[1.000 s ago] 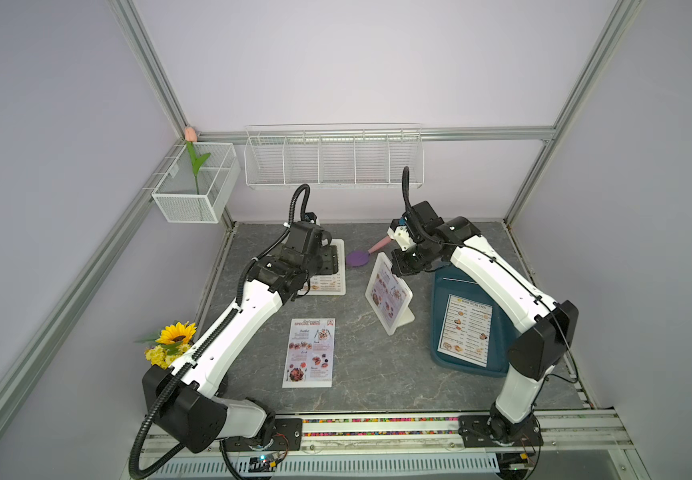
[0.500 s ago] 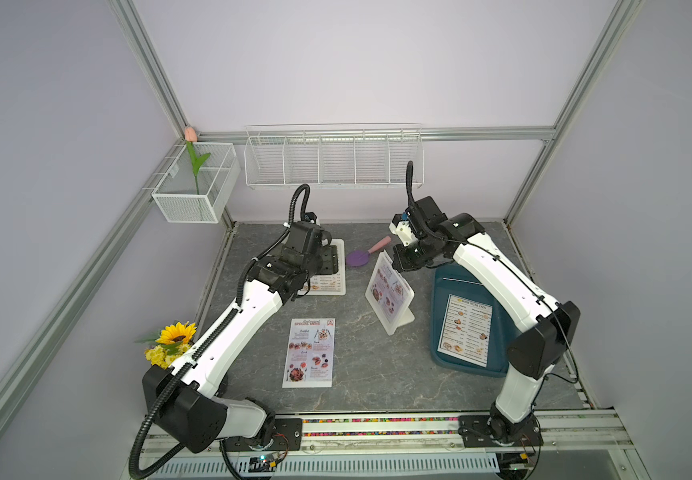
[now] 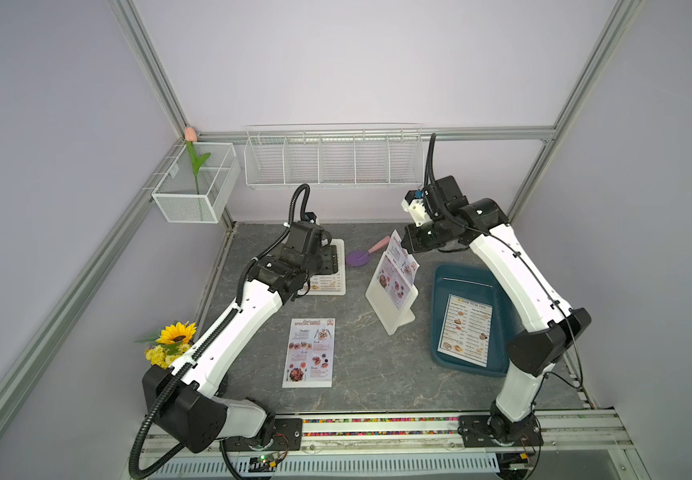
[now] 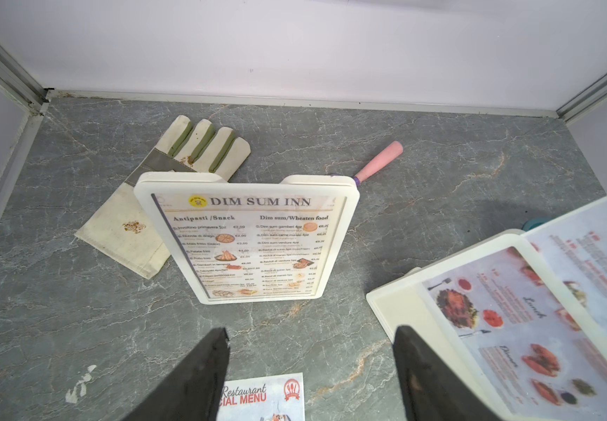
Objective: Replace the menus in the menu holders
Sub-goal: Take out the menu from the menu holder, then place the menu on the menu.
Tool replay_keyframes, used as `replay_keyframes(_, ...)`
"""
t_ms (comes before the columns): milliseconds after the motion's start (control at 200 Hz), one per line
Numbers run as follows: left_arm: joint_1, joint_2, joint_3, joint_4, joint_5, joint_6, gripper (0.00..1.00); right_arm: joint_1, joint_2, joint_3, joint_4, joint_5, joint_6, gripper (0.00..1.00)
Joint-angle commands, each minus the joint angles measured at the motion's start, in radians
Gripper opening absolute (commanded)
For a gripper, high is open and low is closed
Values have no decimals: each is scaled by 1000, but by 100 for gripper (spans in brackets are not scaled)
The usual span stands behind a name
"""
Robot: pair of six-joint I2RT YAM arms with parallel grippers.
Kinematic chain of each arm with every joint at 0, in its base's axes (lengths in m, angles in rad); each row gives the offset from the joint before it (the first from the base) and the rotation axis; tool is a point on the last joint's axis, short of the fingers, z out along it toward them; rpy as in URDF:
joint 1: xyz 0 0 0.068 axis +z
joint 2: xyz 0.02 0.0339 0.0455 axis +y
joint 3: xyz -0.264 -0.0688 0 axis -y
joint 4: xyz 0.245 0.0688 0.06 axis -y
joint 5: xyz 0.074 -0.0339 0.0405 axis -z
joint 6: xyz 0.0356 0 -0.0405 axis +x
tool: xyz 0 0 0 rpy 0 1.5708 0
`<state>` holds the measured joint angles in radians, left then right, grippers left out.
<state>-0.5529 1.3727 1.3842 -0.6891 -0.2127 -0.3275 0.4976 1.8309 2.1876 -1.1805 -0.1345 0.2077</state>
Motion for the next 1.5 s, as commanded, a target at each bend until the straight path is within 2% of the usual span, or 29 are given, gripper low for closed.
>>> replay_keyframes(0, -1, -7, 48, -24, -22, 6, 74, -29, -25, 96, -43, 2, -28, 7)
replay_keyframes(125, -1, -6, 68, -35, -38, 12, 74, -38, -31, 211, -37, -47, -36, 7)
replay_keyframes(230, 3, 1, 86, -45, -52, 17, 74, -29, -76, 199, 46, -155, -19, 7)
replay_keyframes(480, 44, 12, 113, -55, -64, 19, 74, 96, -260, -150, 393, -473, 51, 7)
replay_keyframes(665, 81, 6, 118, -64, -69, 26, 74, 183, -303, -416, 559, -607, 123, 7)
replay_keyframes(870, 107, -18, 89, -69, -74, 27, 74, 206, -283, -581, 633, -737, 129, 7)
replay_keyframes(1065, 116, -23, 58, -70, -80, 26, 74, 206, -172, -604, 625, -740, 92, 7)
replay_keyframes(1255, 126, -27, 22, -73, -96, 20, 75, 220, 9, -584, 599, -752, 21, 6)
replay_keyframes(1355, 136, -32, 9, -77, -105, 14, 75, 229, 109, -521, 528, -670, -50, 7)
replay_keyframes(1495, 143, -44, -2, -79, -116, 13, 75, 288, 233, -380, 349, -525, -226, 7)
